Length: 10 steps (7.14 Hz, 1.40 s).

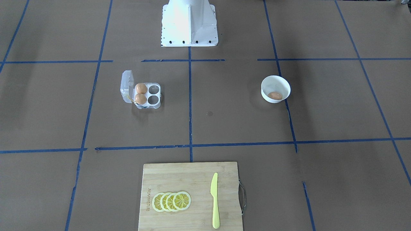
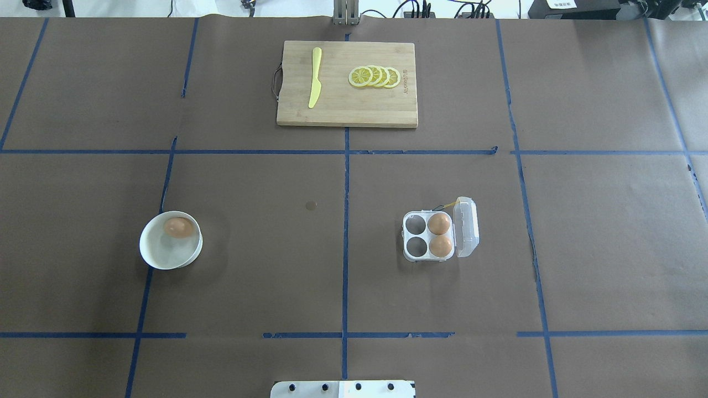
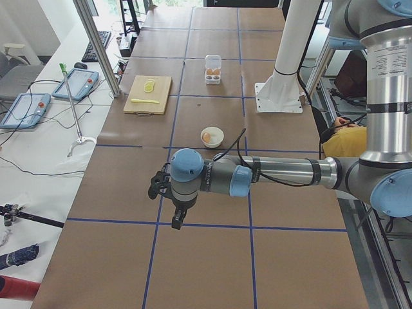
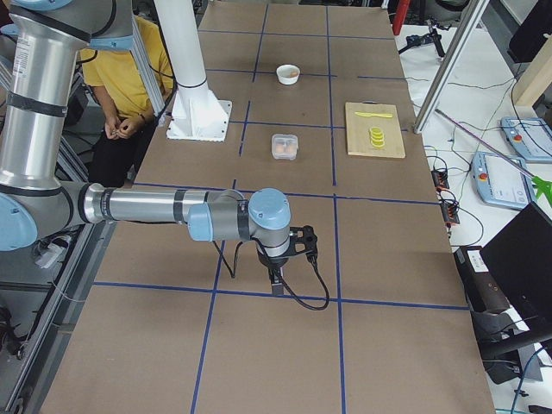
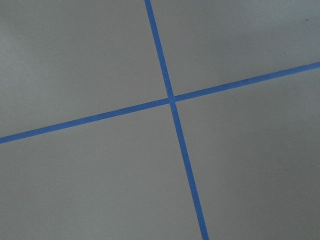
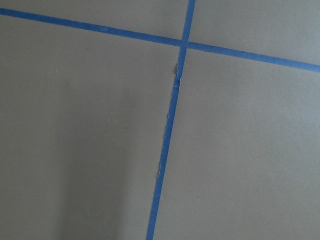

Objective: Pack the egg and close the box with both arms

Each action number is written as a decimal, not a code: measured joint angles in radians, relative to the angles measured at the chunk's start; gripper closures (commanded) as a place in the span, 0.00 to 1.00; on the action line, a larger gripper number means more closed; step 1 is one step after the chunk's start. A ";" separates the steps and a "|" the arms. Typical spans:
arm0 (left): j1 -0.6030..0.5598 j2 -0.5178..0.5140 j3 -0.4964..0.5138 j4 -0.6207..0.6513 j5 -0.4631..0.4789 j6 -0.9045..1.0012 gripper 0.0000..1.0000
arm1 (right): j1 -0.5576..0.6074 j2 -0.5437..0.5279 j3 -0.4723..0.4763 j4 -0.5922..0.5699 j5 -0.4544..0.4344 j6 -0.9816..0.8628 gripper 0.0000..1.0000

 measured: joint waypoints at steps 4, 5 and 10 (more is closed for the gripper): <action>0.000 0.005 0.006 -0.077 0.003 -0.001 0.00 | -0.001 0.006 0.001 -0.001 0.002 0.007 0.00; 0.000 0.004 0.007 -0.111 0.007 -0.003 0.00 | -0.001 0.009 0.001 0.000 0.001 0.010 0.00; 0.002 -0.012 0.037 -0.358 0.006 -0.006 0.00 | -0.001 0.079 0.001 0.001 -0.004 0.015 0.00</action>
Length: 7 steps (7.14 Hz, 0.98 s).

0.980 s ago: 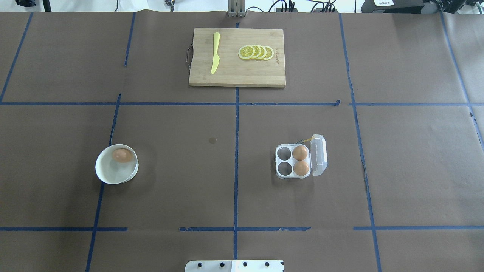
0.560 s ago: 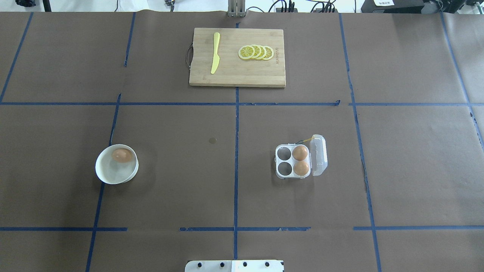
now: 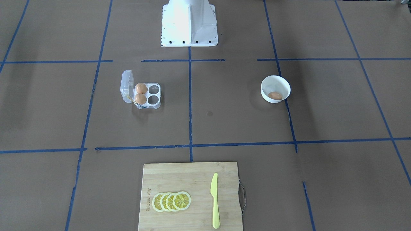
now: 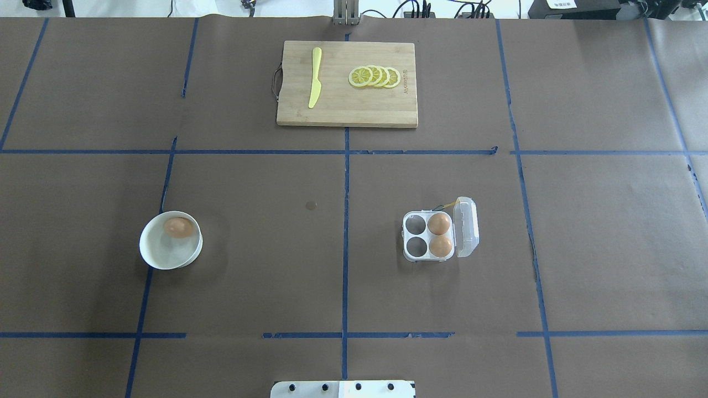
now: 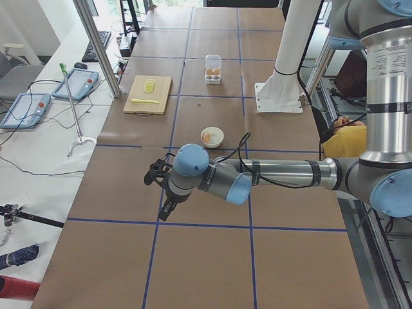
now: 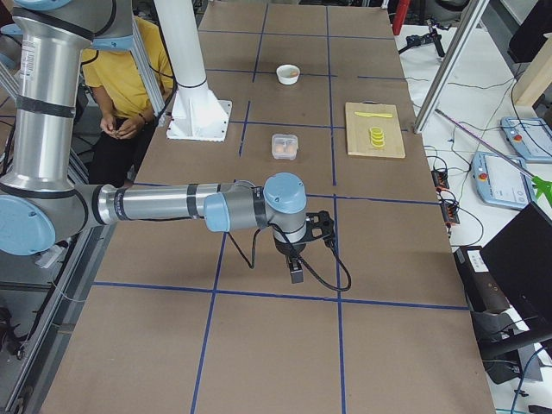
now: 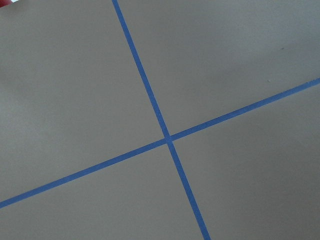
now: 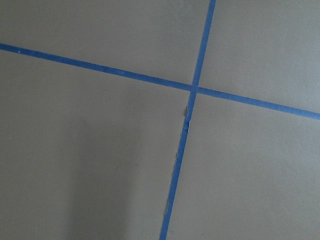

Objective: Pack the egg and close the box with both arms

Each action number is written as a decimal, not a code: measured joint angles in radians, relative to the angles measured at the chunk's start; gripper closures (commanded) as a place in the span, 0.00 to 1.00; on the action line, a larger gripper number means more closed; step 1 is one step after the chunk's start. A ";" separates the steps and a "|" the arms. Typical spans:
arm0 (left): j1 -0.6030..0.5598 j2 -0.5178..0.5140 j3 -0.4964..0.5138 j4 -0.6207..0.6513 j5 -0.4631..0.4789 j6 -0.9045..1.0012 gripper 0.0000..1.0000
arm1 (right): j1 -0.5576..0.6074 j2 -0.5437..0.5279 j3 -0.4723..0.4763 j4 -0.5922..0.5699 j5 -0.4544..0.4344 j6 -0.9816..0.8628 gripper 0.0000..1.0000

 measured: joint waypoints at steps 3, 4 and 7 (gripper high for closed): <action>0.023 -0.074 0.038 -0.282 -0.046 -0.007 0.00 | 0.000 0.004 0.003 0.000 0.001 -0.001 0.00; 0.041 -0.090 0.039 -0.317 -0.084 -0.005 0.00 | 0.000 0.005 0.003 0.010 0.002 -0.001 0.00; 0.236 -0.113 0.008 -0.452 -0.113 -0.072 0.00 | 0.000 0.003 -0.002 0.063 0.004 0.003 0.00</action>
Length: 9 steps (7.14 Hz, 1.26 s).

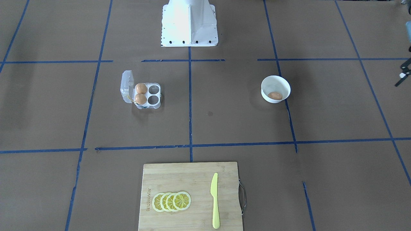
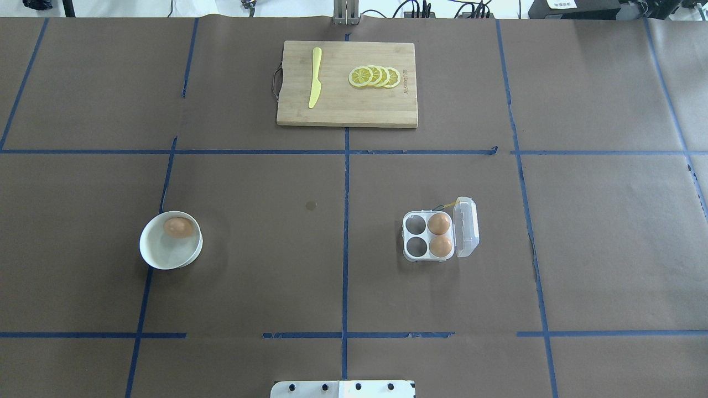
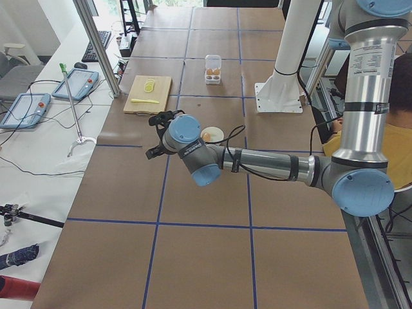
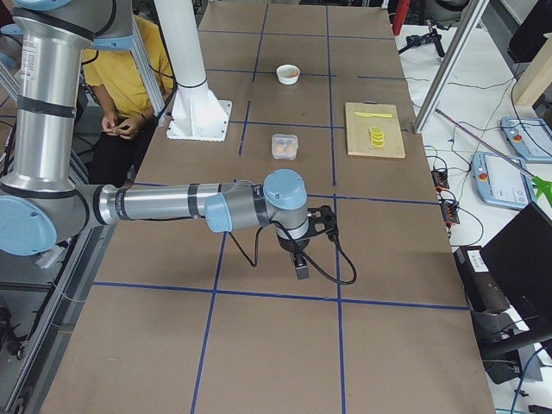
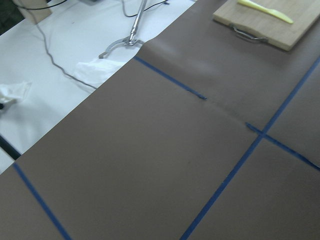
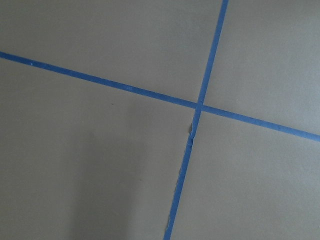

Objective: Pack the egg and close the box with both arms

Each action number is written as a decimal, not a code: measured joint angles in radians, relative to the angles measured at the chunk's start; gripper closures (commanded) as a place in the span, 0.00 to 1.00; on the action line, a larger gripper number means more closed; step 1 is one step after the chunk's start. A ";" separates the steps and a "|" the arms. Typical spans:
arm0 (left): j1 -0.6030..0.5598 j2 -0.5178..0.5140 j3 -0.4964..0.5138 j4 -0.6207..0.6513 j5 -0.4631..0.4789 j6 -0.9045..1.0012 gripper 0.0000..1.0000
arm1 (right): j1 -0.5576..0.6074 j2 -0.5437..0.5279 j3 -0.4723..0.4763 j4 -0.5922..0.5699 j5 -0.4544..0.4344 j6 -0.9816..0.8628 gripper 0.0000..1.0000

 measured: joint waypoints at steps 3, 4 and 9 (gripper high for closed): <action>0.244 -0.035 -0.101 -0.012 0.062 -0.215 0.04 | 0.001 -0.003 -0.003 0.005 0.000 0.004 0.00; 0.359 -0.054 -0.129 -0.012 0.148 -0.316 0.25 | 0.001 -0.004 -0.004 0.006 0.000 0.005 0.00; 0.619 -0.059 -0.118 -0.012 0.352 -0.354 0.23 | 0.001 -0.005 -0.009 0.007 0.000 0.007 0.00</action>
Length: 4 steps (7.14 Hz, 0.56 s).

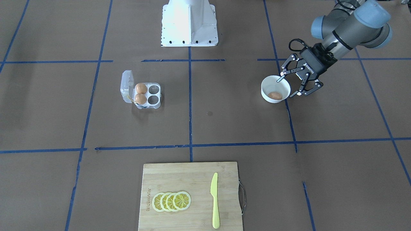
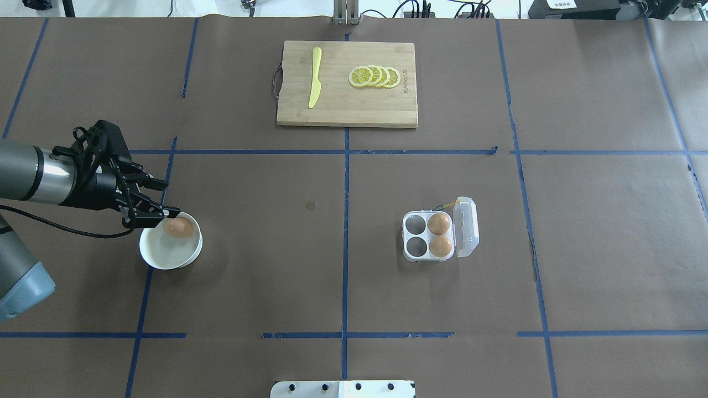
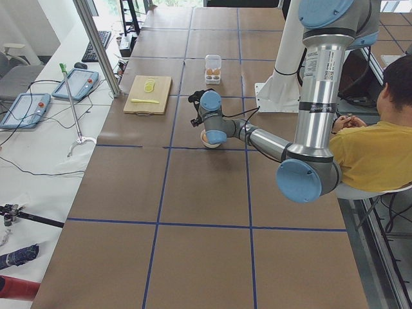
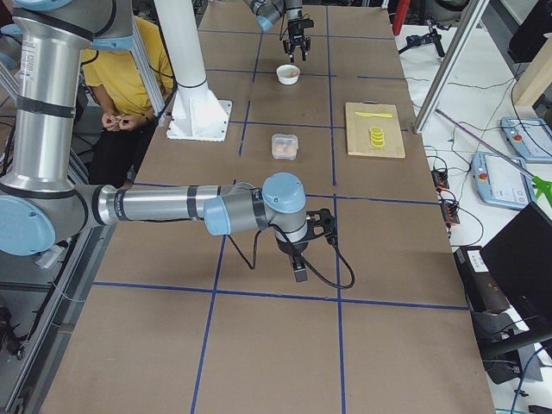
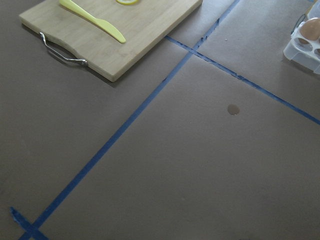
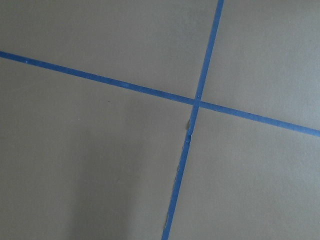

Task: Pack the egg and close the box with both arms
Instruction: 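Move the left gripper down over the white bowl toward the egg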

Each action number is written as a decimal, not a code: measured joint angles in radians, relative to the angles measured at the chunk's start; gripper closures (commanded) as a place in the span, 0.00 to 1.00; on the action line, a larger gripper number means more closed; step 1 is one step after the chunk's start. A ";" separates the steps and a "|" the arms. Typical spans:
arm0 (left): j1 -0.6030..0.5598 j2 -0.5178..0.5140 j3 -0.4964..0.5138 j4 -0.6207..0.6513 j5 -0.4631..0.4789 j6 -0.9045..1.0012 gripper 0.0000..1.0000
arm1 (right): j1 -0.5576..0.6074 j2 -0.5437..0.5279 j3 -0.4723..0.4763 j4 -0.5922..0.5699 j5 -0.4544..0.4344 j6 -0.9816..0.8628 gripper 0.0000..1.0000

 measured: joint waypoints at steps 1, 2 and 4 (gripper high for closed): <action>0.014 0.002 0.011 0.000 0.016 0.027 0.24 | 0.000 0.000 0.000 0.000 0.000 0.000 0.00; 0.029 0.003 0.022 0.000 0.024 0.040 0.27 | 0.000 -0.001 0.000 0.000 0.001 0.000 0.00; 0.056 0.003 0.035 -0.001 0.029 0.046 0.29 | 0.000 -0.001 0.000 0.000 0.008 0.000 0.00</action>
